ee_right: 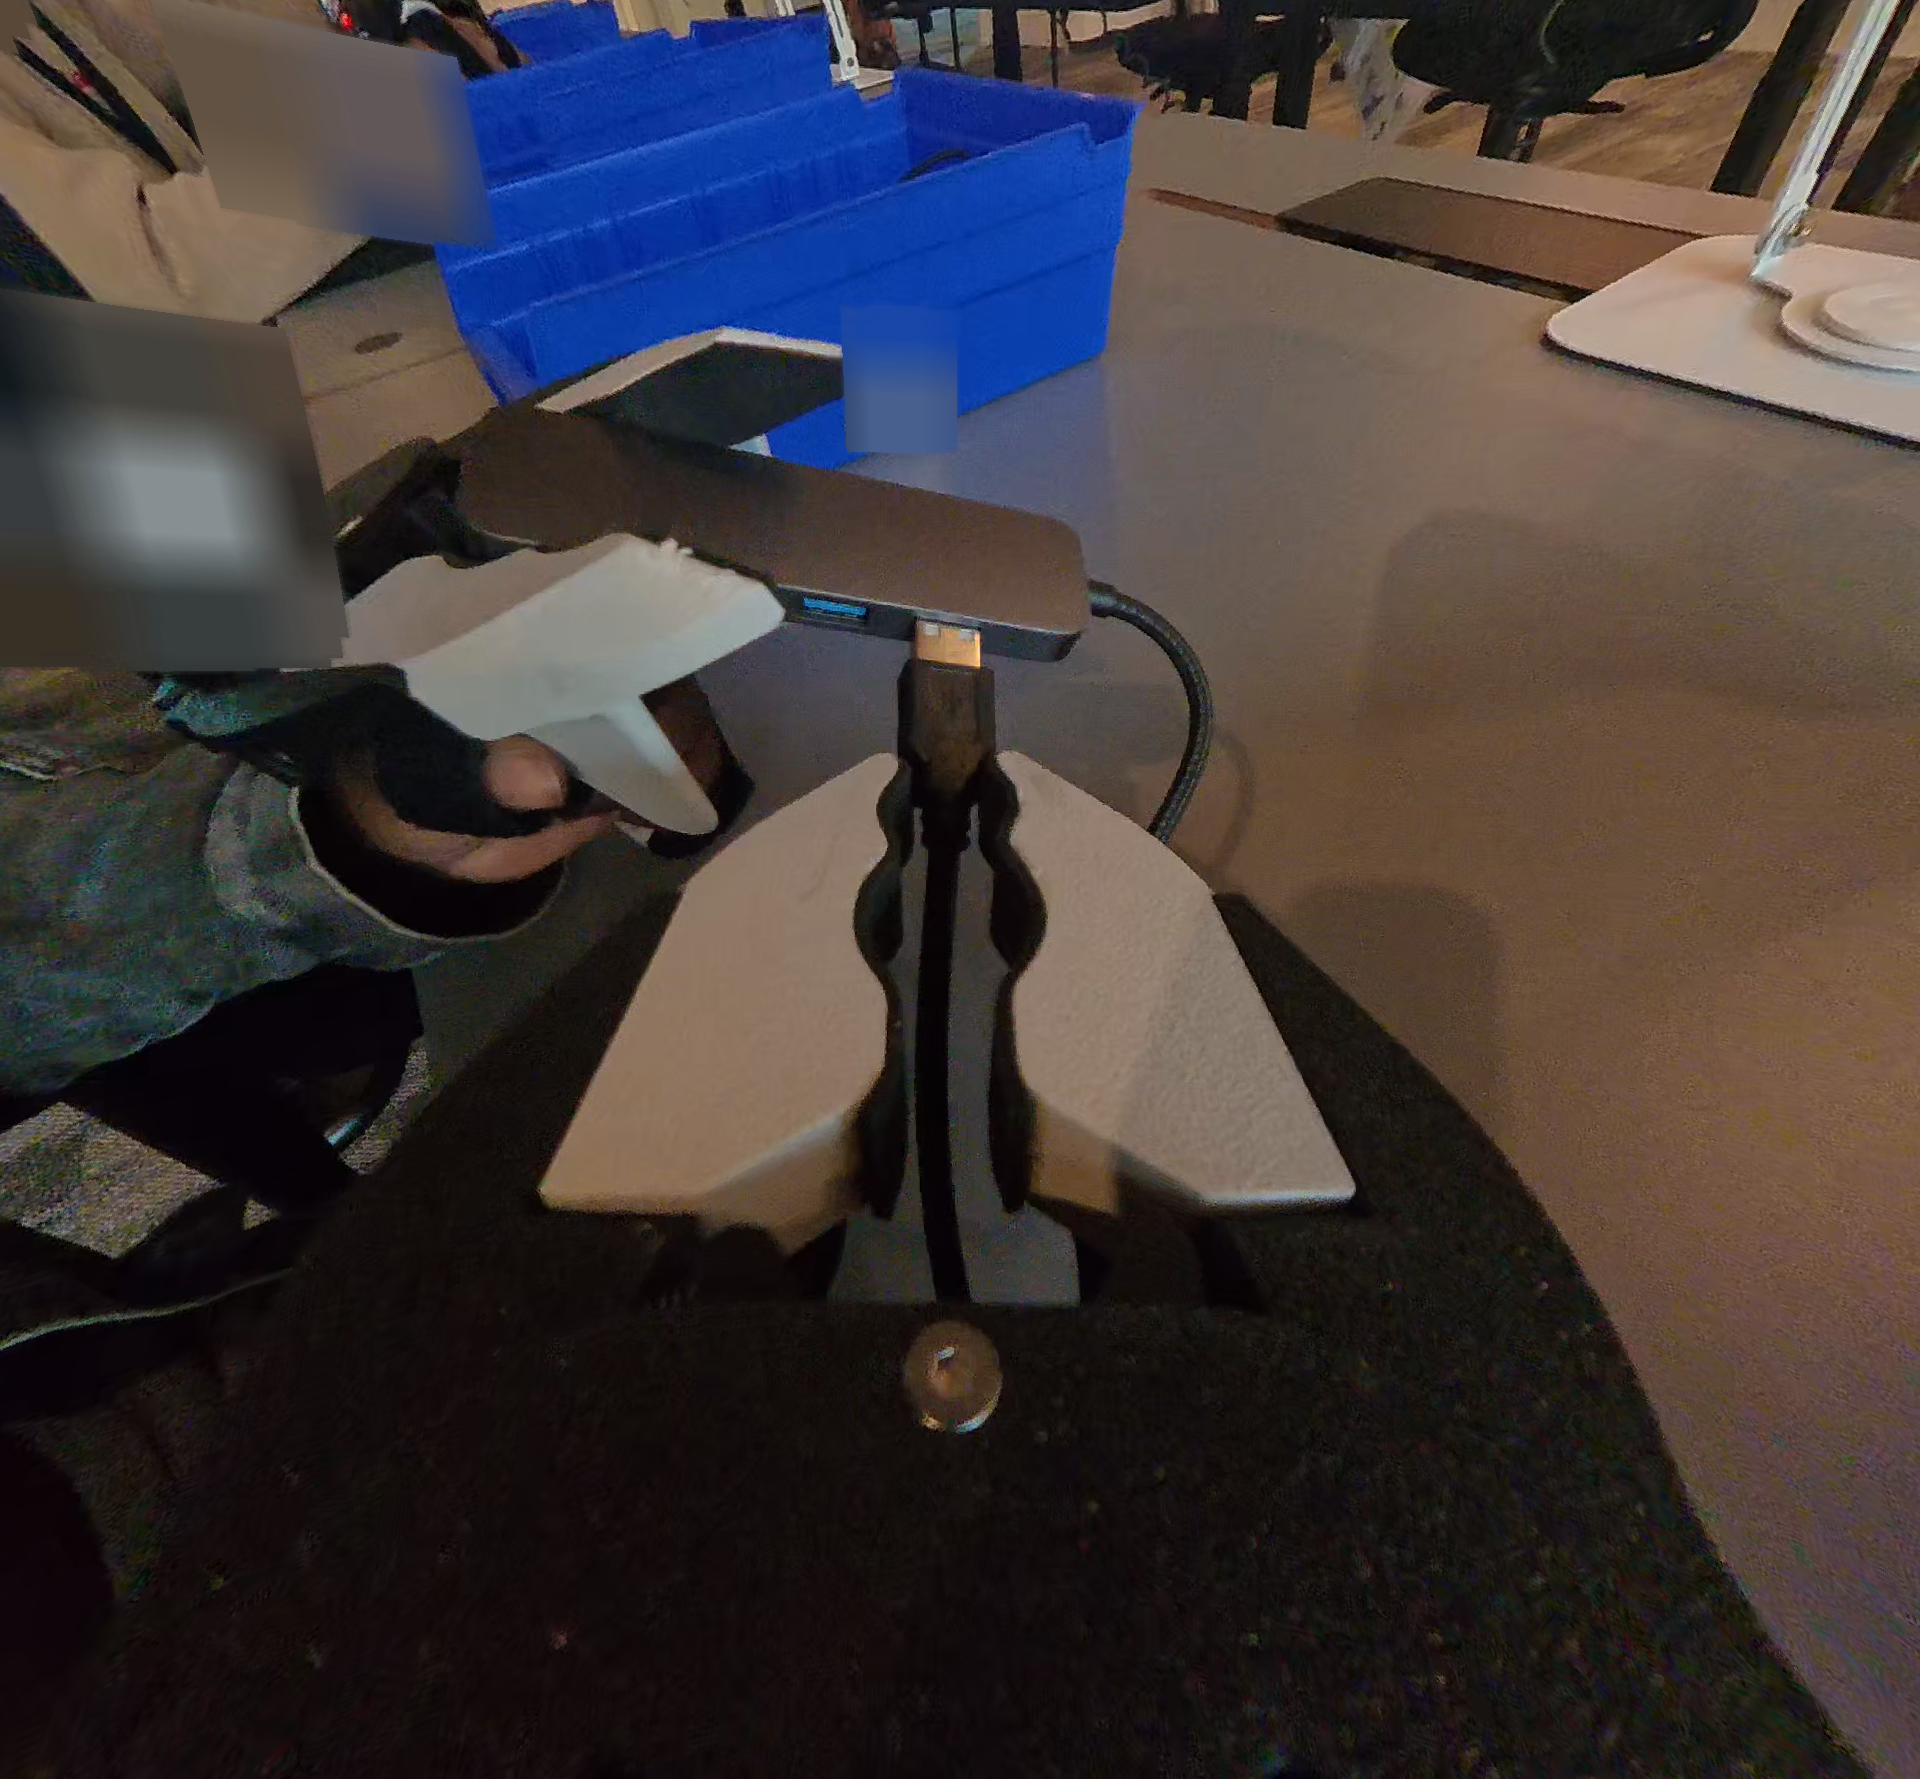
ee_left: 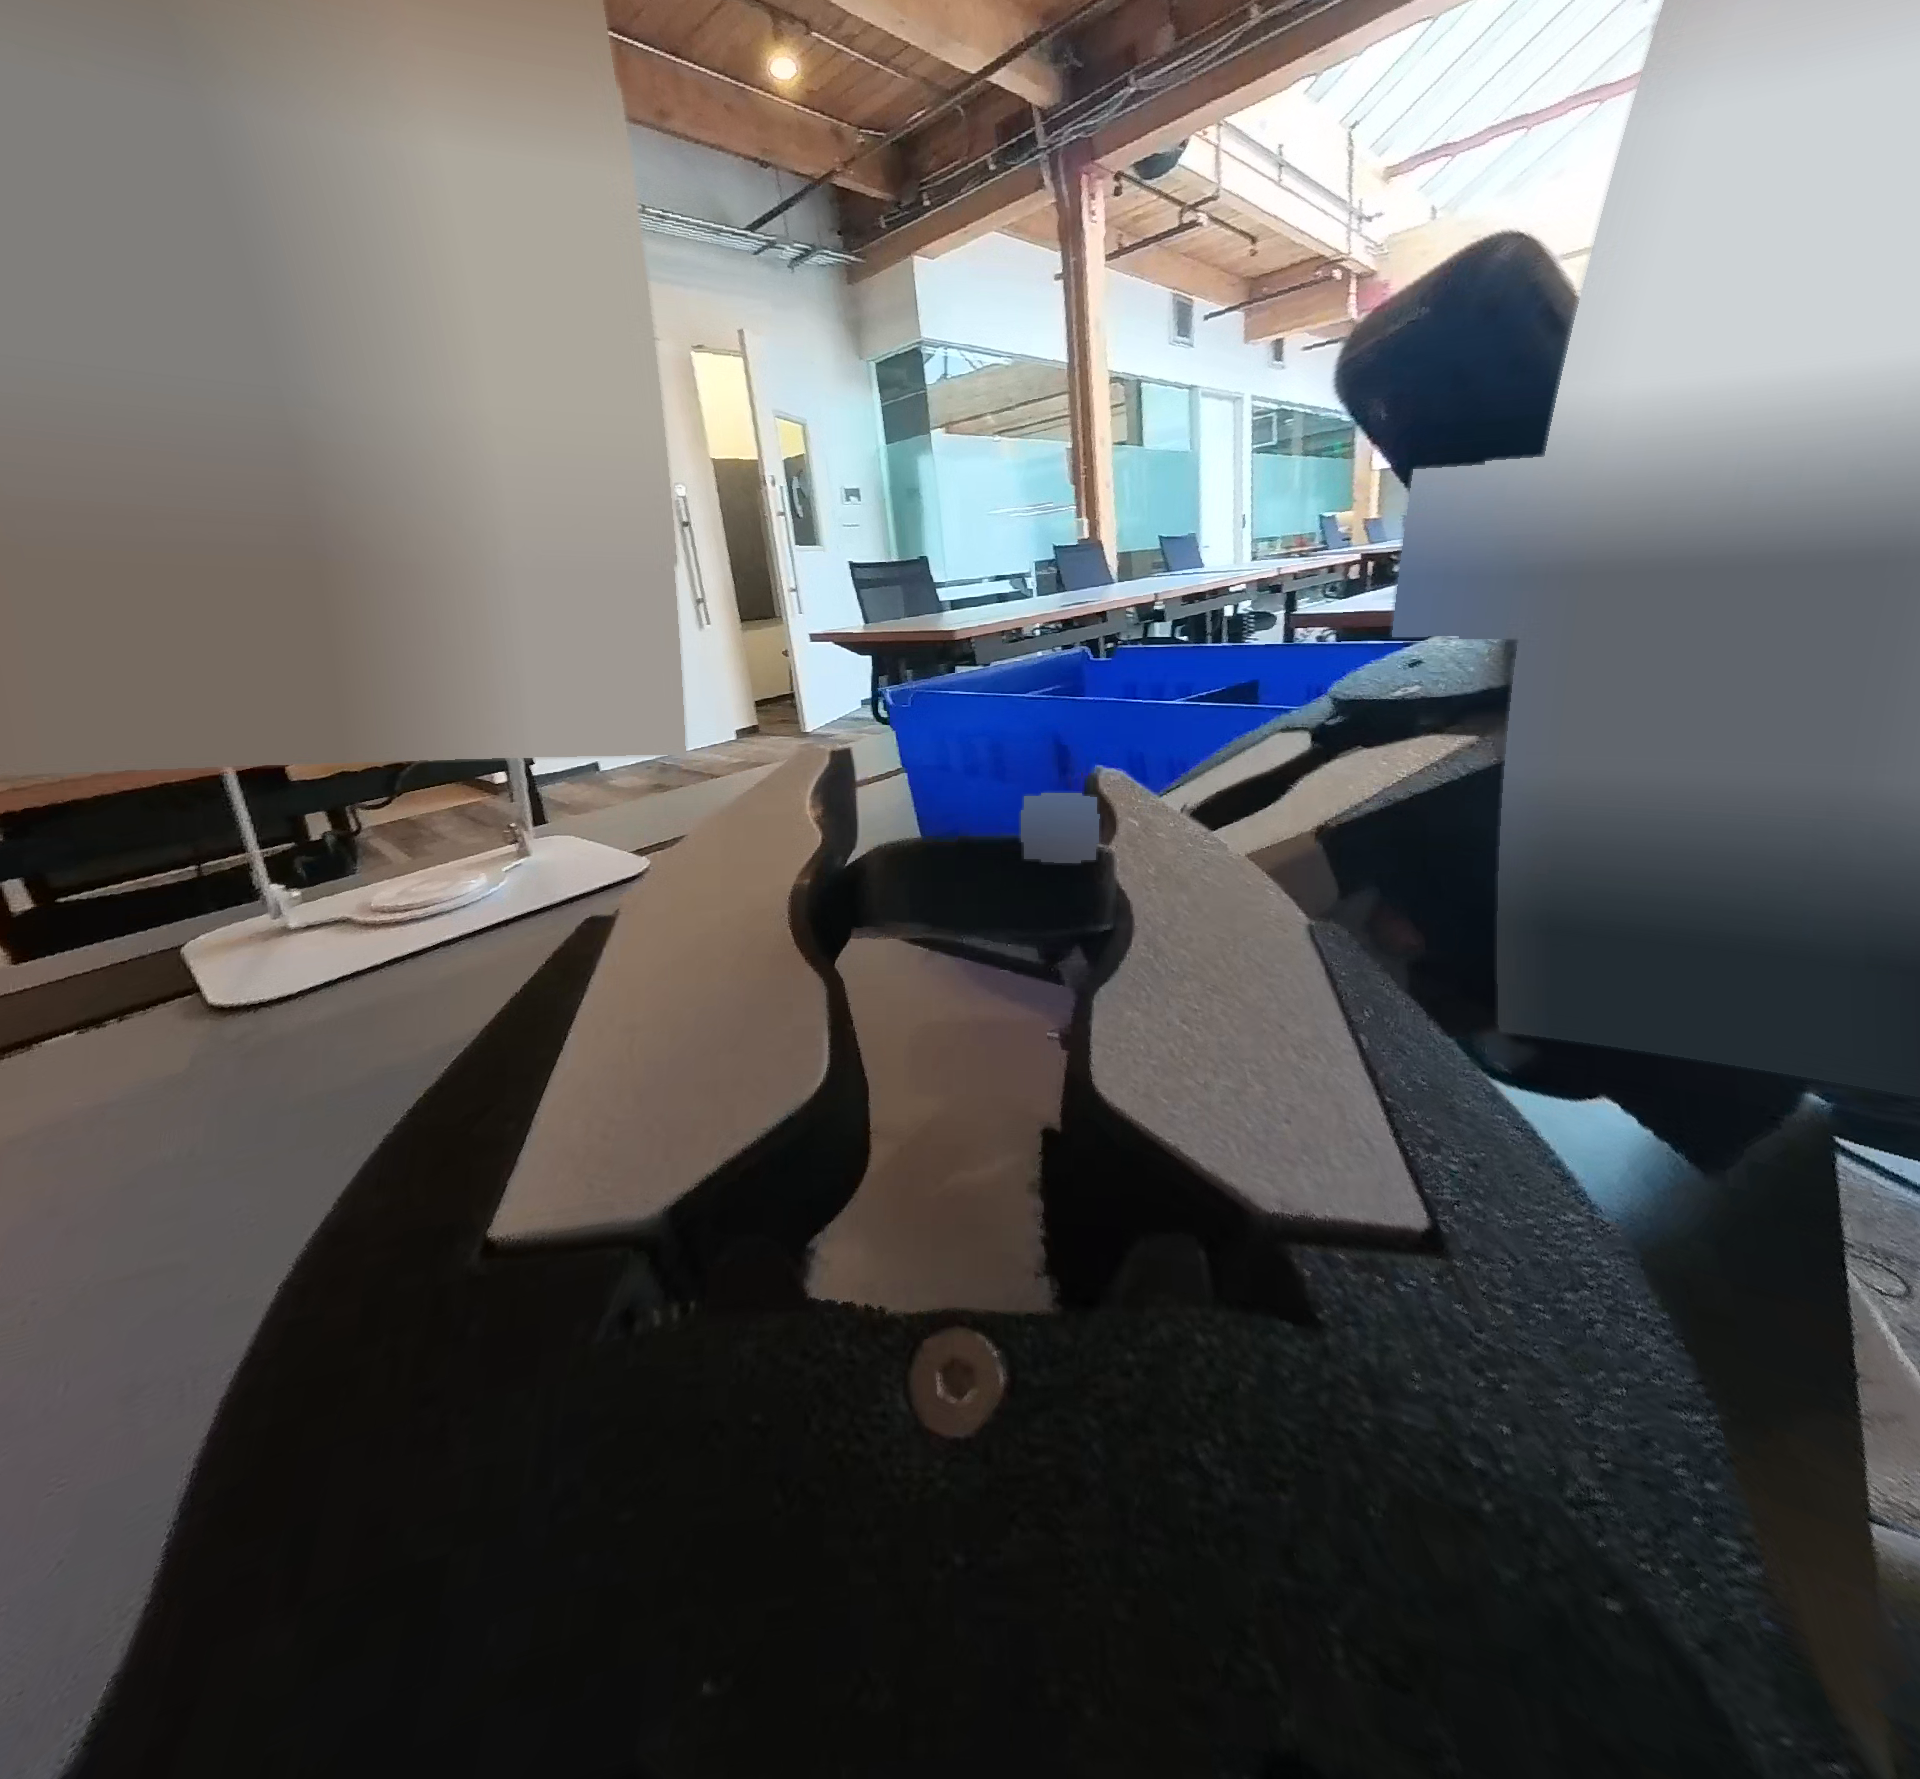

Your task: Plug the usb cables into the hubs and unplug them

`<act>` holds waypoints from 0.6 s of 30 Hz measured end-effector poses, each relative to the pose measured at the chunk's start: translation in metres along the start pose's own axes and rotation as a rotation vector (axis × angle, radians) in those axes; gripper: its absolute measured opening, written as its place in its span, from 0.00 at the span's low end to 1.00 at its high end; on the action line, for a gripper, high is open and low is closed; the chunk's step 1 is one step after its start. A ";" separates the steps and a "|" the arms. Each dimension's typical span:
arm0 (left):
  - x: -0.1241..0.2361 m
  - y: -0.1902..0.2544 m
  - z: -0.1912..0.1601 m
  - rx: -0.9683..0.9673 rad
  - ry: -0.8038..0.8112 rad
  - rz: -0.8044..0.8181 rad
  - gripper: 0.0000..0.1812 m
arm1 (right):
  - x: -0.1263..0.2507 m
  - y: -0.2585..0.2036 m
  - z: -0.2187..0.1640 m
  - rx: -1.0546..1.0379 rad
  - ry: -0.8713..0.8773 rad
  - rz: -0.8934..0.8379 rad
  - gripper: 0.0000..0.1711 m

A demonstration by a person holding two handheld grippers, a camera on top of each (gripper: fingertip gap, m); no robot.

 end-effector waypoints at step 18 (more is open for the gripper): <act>0.001 -0.005 -0.002 -0.023 -0.055 -0.039 0.22 | 0.001 0.007 -0.009 0.004 0.019 0.104 0.07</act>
Point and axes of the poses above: each gripper's, where its closed fingertips meet, x back along the fingers, z out of its top, y = z × x across the jaws, the point moved 10 cm from there along x, back along the fingers, and after that the axes turned 12 degrees about x, right-handed, at the moved point
